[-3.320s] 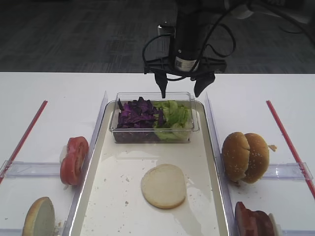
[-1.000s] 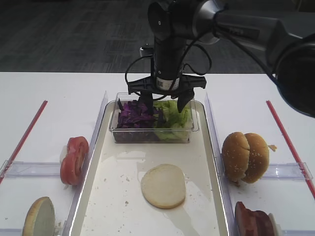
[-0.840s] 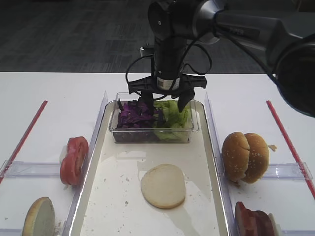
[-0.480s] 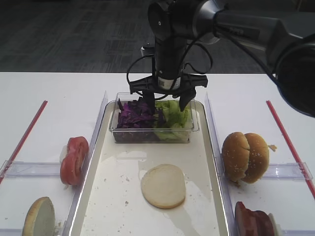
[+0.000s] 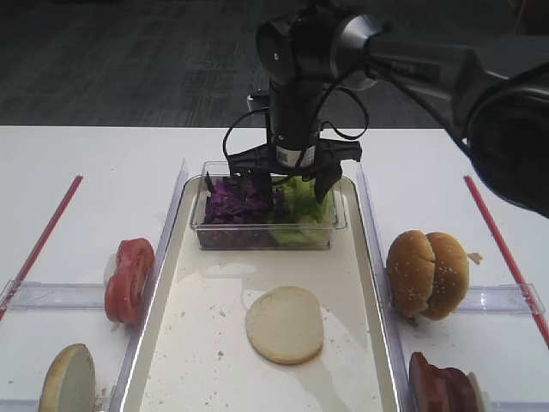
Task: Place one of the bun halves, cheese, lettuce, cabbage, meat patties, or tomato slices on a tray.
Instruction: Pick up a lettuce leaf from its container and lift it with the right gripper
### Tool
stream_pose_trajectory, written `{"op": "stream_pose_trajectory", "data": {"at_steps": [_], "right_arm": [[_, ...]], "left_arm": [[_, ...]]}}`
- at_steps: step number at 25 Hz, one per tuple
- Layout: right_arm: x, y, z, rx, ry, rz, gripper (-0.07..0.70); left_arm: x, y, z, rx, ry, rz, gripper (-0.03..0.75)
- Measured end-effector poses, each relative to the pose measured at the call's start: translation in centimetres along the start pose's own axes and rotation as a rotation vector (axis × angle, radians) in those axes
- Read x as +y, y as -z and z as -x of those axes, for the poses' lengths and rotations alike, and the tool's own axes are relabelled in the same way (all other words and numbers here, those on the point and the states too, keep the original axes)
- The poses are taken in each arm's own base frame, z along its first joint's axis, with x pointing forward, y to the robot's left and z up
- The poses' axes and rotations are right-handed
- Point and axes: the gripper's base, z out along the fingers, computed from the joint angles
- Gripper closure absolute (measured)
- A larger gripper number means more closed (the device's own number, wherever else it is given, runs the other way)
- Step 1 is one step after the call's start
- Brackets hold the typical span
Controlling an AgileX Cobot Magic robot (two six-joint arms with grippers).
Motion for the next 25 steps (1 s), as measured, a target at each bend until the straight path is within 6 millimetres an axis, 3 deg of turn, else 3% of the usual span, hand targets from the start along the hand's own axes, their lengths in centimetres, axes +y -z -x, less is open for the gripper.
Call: {"op": "stream_pose_trajectory", "data": {"at_steps": [12,25], "right_arm": [[-0.63,-0.64,0.28,-0.001,-0.002,-0.026,0.109],[-0.87,-0.65,0.38,0.0,0.002,-0.022,0.179]], "left_arm": [[0.0,0.0,0.0,0.0,0.0,0.0,0.277],[0.0,0.0,0.0,0.0,0.0,0.0,0.277]]}}
